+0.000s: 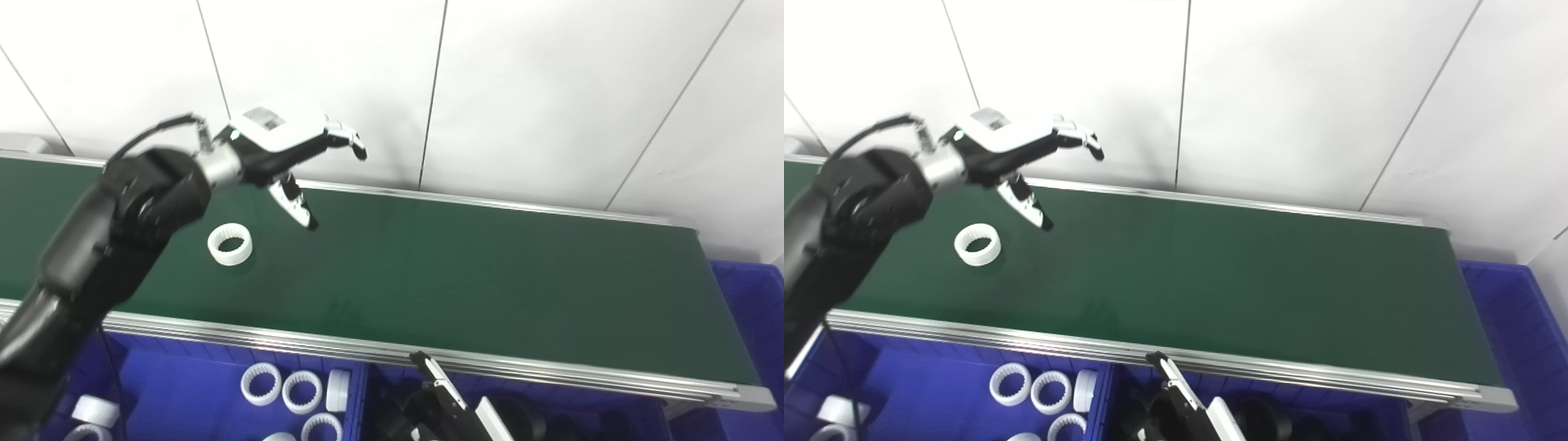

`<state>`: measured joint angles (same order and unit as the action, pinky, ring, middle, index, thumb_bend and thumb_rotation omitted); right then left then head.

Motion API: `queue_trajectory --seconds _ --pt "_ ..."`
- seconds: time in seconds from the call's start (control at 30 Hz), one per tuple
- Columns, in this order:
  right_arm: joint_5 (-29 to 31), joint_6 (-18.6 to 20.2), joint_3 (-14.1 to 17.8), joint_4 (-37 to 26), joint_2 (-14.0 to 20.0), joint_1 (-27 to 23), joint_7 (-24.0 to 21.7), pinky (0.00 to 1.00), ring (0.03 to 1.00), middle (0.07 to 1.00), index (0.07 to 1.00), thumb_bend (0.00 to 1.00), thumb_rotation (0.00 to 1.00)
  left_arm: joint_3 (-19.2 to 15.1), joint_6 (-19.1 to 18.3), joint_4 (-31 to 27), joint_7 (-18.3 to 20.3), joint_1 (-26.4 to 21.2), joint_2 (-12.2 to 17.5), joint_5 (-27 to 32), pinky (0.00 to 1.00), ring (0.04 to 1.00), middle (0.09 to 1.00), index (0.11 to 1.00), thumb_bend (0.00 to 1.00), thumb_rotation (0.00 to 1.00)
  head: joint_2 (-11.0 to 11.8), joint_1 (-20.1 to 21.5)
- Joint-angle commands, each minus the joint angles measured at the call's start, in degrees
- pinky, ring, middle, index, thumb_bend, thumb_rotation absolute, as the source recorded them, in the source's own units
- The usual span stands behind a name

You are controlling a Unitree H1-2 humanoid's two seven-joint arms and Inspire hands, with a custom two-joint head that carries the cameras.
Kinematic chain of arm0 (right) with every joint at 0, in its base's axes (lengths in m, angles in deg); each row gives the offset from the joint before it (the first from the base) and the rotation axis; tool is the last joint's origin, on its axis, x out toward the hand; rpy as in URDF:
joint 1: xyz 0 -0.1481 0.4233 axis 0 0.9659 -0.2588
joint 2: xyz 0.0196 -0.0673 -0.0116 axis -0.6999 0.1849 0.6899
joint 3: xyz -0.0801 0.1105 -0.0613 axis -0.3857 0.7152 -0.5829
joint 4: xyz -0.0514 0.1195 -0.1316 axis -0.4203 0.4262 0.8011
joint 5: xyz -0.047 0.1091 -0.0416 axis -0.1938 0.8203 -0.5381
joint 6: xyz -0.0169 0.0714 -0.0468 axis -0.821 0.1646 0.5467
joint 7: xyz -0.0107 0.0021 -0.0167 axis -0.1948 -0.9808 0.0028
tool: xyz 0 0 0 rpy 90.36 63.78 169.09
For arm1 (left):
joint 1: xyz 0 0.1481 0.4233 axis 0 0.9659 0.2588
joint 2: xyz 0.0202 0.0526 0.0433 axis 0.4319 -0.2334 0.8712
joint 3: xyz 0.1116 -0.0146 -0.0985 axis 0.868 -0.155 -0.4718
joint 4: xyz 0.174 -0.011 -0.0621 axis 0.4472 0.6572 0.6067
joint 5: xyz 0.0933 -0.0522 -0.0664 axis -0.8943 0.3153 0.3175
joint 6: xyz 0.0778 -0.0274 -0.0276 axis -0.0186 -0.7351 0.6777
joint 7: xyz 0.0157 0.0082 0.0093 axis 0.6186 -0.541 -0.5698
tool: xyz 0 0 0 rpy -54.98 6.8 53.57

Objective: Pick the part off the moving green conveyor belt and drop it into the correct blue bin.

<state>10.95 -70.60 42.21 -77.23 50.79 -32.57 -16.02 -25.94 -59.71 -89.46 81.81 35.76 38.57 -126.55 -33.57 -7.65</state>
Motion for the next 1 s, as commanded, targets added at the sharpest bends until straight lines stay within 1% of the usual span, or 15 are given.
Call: queue_trajectory --seconds 0.0,0.13,0.3,0.4,0.47,0.57,0.7,0.77,0.83,0.97 --pt "1.16 -2.93 0.28 -2.49 -0.21 0.42 0.63 0.88 0.956 1.0 0.981 0.37 0.89 0.73 1.38 2.83 -0.47 -4.26 2.63 -0.67 0.76 0.855 0.885 0.817 0.98 0.15 -0.12 0.03" --pt "1.04 -2.73 0.45 -3.33 -0.29 1.0 0.74 0.88 0.957 1.0 0.984 0.37 0.91 3.42 3.77 8.39 -0.64 -7.41 3.9 -1.92 0.76 0.867 0.902 0.822 1.0 0.17 -0.43 0.26" --pt "0.53 -2.97 0.66 -3.73 -0.28 1.46 1.07 0.89 0.959 1.0 0.982 0.38 0.92 6.08 3.59 11.48 1.37 -10.45 4.36 -3.61 0.76 0.883 0.922 0.845 1.0 0.18 -0.83 0.18" --pt "0.42 -2.88 0.71 -3.66 -0.31 1.36 1.12 0.89 0.964 1.0 0.984 0.38 0.93 7.33 3.05 11.73 2.56 -11.35 4.03 -4.5 0.74 0.88 0.927 0.856 1.0 0.19 -0.96 -0.32" --pt "0.5 -2.88 0.75 -3.6 -0.38 1.28 1.16 0.9 0.967 1.0 0.985 0.37 0.94 8.07 2.41 11.35 2.9 -11.15 3.4 -5.33 0.73 0.878 0.929 0.858 1.0 0.19 -1.07 -0.2" --pt "0.95 -2.75 0.72 -3.61 -0.48 1.16 1.16 0.9 0.963 1.0 0.982 0.38 0.93 8.98 2.21 11.41 2.43 -10.48 2.49 -6.6 0.7 0.878 0.928 0.864 1.0 0.19 -1.24 -0.05" --pt "0.88 -2.13 0.91 -4.22 -0.34 1.01 1.07 0.89 0.959 1.0 0.98 0.39 0.93 10.35 1.75 13.43 2.18 -9.15 1.11 -7.46 0.69 0.874 0.928 0.869 1.0 0.18 -1.36 -0.12" --pt "0.61 -2.07 1.06 -4.4 -0.24 0.99 1.15 0.89 0.96 0.998 0.978 0.39 0.93 10.83 0.78 14.24 2.77 -8.6 0.6 -7.49 0.67 0.872 0.932 0.873 1.0 0.17 -1.34 -0.05" --pt "0.67 -1.87 1.19 -4.64 -0.24 1.04 1.09 0.89 0.96 0.997 0.977 0.38 0.93 11.17 0.15 14.9 3.16 -7.99 0.34 -7.67 0.68 0.884 0.944 0.887 1.0 0.16 -1.4 0.08" --pt "0.91 -1.55 1.34 -5.02 -0.33 1.19 0.93 0.88 0.953 0.994 0.976 0.38 0.93 11.46 -0.68 16.24 3.16 -7.02 -0.06 -7.91 0.68 0.883 0.96 0.908 1.0 0.17 -1.6 0.22"
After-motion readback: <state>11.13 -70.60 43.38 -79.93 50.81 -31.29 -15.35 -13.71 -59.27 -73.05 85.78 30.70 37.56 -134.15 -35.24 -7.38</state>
